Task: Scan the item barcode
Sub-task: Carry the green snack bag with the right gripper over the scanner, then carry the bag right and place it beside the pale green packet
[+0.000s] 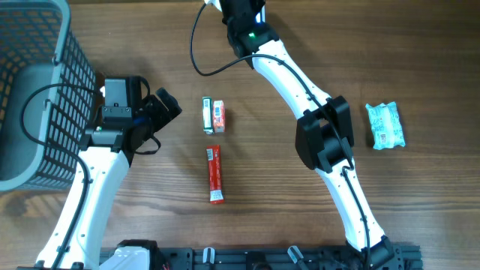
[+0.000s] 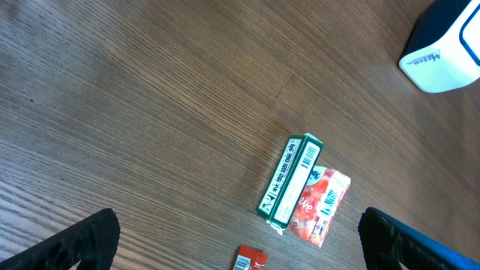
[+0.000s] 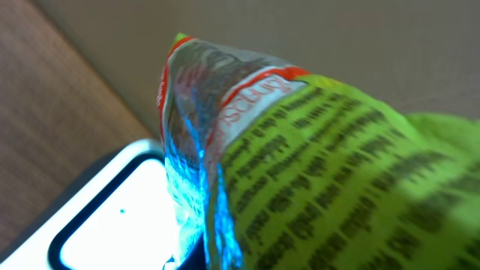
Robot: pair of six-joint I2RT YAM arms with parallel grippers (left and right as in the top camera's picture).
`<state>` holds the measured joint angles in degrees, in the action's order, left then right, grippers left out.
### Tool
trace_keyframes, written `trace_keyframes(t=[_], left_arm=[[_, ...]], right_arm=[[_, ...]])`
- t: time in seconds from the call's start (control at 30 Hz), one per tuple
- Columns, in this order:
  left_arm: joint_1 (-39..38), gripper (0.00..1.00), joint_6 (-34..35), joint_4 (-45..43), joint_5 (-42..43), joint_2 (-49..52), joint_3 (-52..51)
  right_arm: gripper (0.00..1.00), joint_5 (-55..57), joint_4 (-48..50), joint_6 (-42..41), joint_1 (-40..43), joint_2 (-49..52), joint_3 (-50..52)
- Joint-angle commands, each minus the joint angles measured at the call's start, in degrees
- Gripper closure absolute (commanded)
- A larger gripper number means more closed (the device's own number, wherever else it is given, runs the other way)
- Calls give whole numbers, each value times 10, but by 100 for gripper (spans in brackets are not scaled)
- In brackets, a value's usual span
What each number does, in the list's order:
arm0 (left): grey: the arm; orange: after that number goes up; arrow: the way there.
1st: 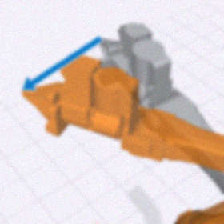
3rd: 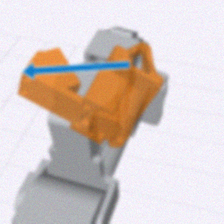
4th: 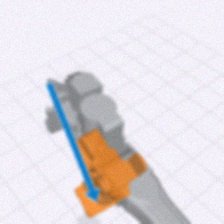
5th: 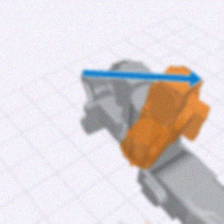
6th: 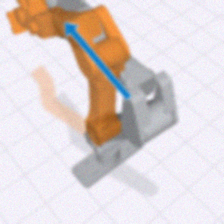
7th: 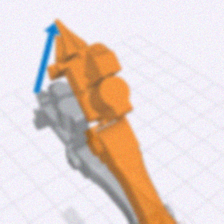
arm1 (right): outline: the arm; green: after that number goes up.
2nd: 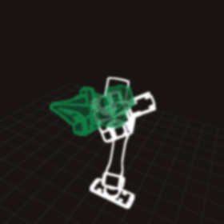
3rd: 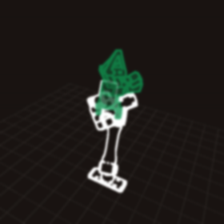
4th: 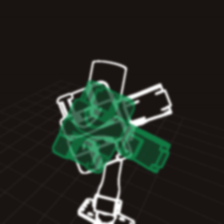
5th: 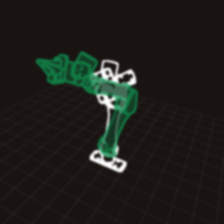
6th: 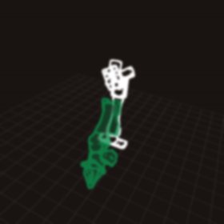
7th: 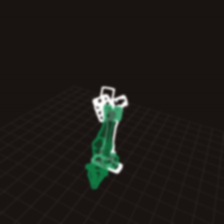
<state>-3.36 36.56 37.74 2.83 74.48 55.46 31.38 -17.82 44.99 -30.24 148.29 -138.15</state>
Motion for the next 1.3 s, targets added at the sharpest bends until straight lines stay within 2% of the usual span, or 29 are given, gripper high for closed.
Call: trace_keyframes(t=[0.0, 0.23, 0.4, 0.53, 0.67, 0.77, 0.87, 0.93, 1.1, 1.2, 1.27], left_arm=[[3, 0, -3, -1, -6, 3, 1], [3, 0, -3, -1, -6, 3, 1], [3, 0, -3, -1, -6, 3, 1], [3, 0, -3, -1, -6, 3, 1], [3, 0, -3, -1, -6, 3, 1], [3, 0, -3, -1, -6, 3, 1], [3, 0, -3, -1, -6, 3, 1], [3, 0, -3, -1, -6, 3, 1], [3, 0, -3, -1, -6, 3, 1], [3, 0, -3, -1, -6, 3, 1], [3, 0, -3, -1, -6, 3, 1]], right_arm=[[94, -5, -10, -31, -3, 5, -9], [96, -29, -41, -33, -7, 5, -9], [96, -31, -40, -69, -7, 4, -9], [96, -7, -9, -78, -7, -24, -9], [96, -8, -41, -110, -3, -87, -9], [96, -11, -118, -178, 1, -144, -9], [96, -64, -271, -295, 12, -210, -9], [96, -129, -376, -341, 24, -233, -9], [96, -244, -612, -419, 80, -228, -5], [96, -270, -675, -427, 120, -227, 36], [96, -273, -681, -437, 141, -227, 78]])
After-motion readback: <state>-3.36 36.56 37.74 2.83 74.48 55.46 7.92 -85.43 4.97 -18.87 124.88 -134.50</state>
